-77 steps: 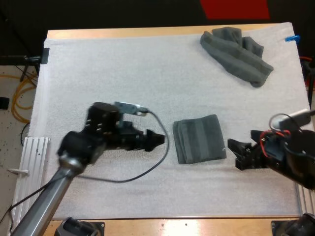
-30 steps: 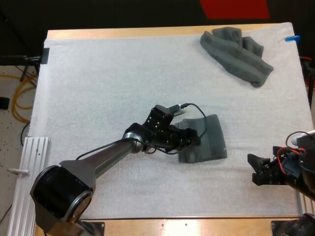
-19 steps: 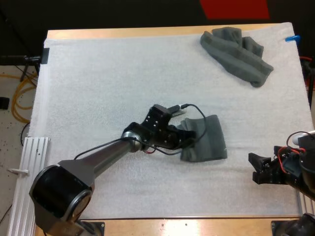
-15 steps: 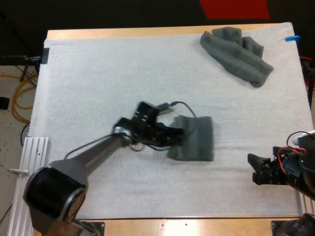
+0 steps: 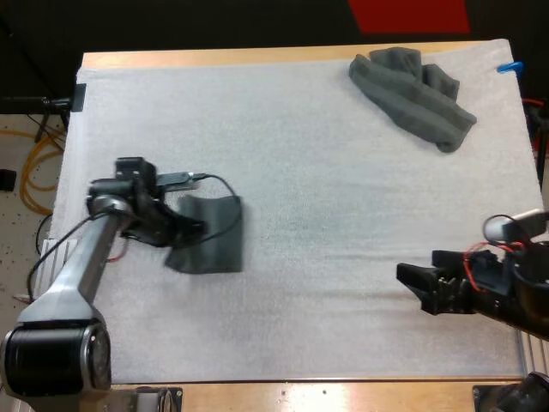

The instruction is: Pick towel from pile fold and stack

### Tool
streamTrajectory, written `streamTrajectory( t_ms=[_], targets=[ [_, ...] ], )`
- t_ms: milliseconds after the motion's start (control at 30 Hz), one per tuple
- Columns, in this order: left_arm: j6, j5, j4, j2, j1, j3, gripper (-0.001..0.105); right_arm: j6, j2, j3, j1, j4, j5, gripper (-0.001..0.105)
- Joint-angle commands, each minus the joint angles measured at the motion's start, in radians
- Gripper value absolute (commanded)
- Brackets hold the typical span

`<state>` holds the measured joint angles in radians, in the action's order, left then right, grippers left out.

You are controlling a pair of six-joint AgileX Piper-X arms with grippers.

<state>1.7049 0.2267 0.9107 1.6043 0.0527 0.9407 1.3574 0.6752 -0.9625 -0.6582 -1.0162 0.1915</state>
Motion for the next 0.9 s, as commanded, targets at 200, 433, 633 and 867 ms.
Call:
streamTrajectory(
  t_ms=[200,433,633,867],
  targets=[
    [-0.11,-0.203,0.035,-0.011,0.155,0.036,0.0,-0.001,0.072,-0.007,0.001,0.011,0.077,0.066],
    [-0.116,-0.221,0.011,-0.011,0.236,0.036,0.0,-0.001,0.089,-0.007,0.001,0.051,0.084,0.066],
    [-0.162,-0.261,0.007,-0.011,0.236,0.045,0.025,-0.001,0.089,-0.007,0.001,0.073,0.084,0.066],
    [-0.165,-0.436,0.08,-0.011,0.236,0.137,0.06,-0.001,0.089,-0.007,0.001,0.073,0.084,0.066]
  ],
)
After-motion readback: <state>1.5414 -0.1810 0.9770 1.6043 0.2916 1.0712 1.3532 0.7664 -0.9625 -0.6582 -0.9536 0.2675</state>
